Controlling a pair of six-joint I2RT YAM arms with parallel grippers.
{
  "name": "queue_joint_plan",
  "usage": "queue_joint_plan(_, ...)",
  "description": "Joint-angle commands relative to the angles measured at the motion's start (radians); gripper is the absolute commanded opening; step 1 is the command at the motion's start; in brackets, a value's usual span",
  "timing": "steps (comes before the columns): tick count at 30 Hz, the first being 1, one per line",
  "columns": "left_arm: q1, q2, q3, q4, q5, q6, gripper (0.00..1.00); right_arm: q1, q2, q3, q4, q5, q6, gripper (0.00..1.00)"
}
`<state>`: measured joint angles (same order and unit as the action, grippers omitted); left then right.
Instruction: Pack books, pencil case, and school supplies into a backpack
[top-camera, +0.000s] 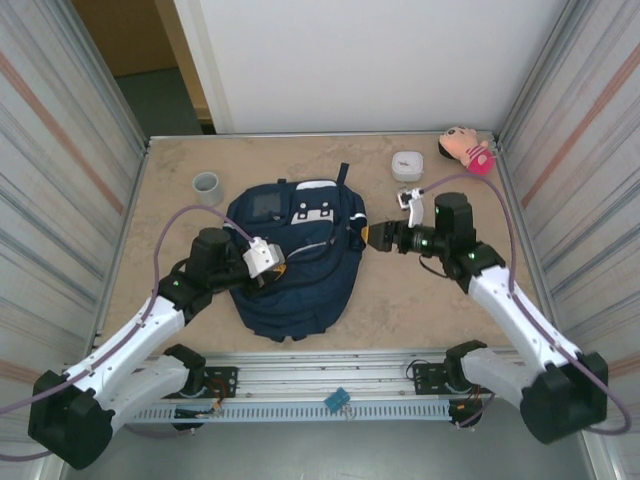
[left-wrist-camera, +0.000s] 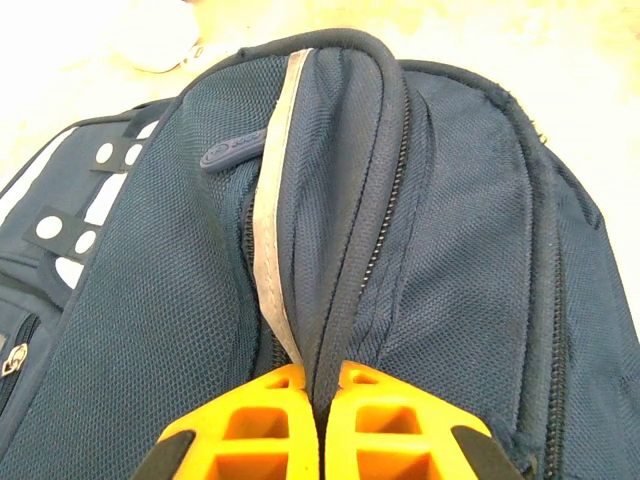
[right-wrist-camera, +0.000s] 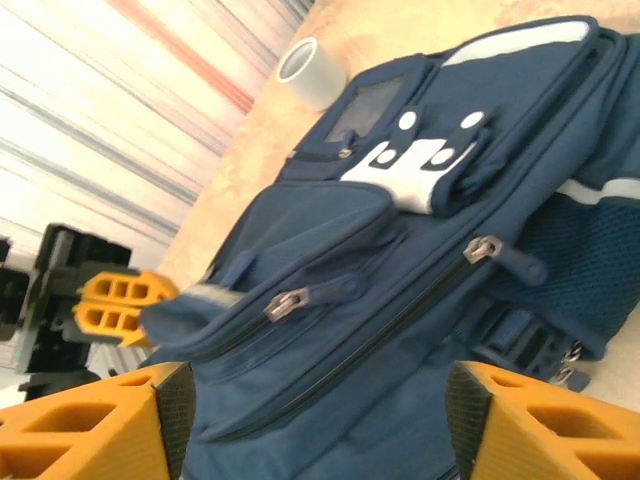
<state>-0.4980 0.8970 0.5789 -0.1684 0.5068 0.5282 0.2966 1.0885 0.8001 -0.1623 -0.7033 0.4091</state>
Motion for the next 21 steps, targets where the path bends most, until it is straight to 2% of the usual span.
queue_joint_plan(1,-0.002,-0.04,0.034,0.088,0.142,0.031,0.0,-0.038,0.146,0.072,-0.02,-0.273,-0.111,0.74)
queue_joint_plan(4,-0.001,-0.035,0.04,0.078,0.148,0.029,0.0,-0.028,0.297,0.131,0.053,-0.382,-0.077,0.75)
queue_joint_plan(8,-0.001,-0.036,0.042,0.071,0.134,0.032,0.0,0.025,0.412,0.199,0.057,-0.433,-0.1,0.75)
queue_joint_plan(16,0.002,-0.021,0.045,0.087,0.122,0.027,0.0,0.093,0.483,0.217,-0.008,-0.484,-0.171,0.72)
queue_joint_plan(21,0.001,-0.008,0.055,0.09,0.12,0.032,0.0,0.105,0.476,0.235,-0.092,-0.514,-0.227,0.63)
